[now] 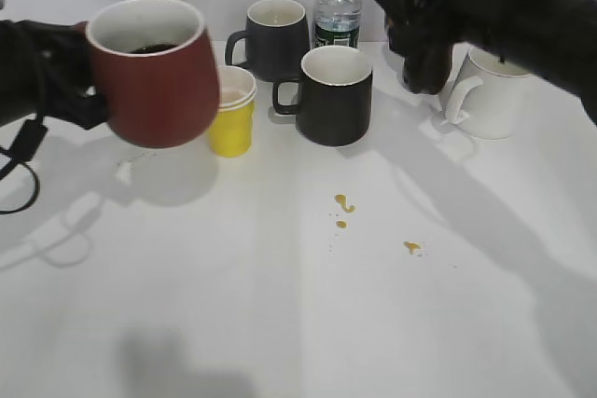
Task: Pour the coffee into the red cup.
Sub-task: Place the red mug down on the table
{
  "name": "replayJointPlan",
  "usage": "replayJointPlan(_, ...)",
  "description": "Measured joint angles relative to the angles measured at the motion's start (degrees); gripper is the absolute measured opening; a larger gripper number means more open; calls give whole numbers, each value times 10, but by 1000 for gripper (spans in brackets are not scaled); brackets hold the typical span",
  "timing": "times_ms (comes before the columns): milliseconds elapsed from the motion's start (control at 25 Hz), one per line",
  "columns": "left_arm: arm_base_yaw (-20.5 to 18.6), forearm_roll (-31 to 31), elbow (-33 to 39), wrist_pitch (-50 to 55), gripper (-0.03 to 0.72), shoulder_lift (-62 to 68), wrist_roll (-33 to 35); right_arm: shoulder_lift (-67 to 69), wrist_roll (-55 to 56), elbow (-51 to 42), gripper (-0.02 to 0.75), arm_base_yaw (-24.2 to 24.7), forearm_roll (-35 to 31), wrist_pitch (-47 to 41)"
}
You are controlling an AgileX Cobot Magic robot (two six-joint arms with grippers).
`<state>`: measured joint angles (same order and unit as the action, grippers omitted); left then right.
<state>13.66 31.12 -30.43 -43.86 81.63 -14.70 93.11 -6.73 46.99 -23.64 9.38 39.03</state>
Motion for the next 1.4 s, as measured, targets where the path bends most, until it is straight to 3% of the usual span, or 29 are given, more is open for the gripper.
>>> replayJointPlan(400, -55, -16, 8, 51, 67, 10, 1, 0, 14, -84, 510, 0, -68, -9)
replayJointPlan(600, -58, -57, 8, 40, 67, 61, 50, 3, 16, -94, 510, 0, -73, -5)
replayJointPlan(1120, -61, -137, 8, -120, 67, 210, 147, 61, 17, -97, 510, 0, -77, 35)
replayJointPlan(1400, -61, -142, 8, -187, 67, 278, 151, 62, 17, -97, 510, 0, -77, 46)
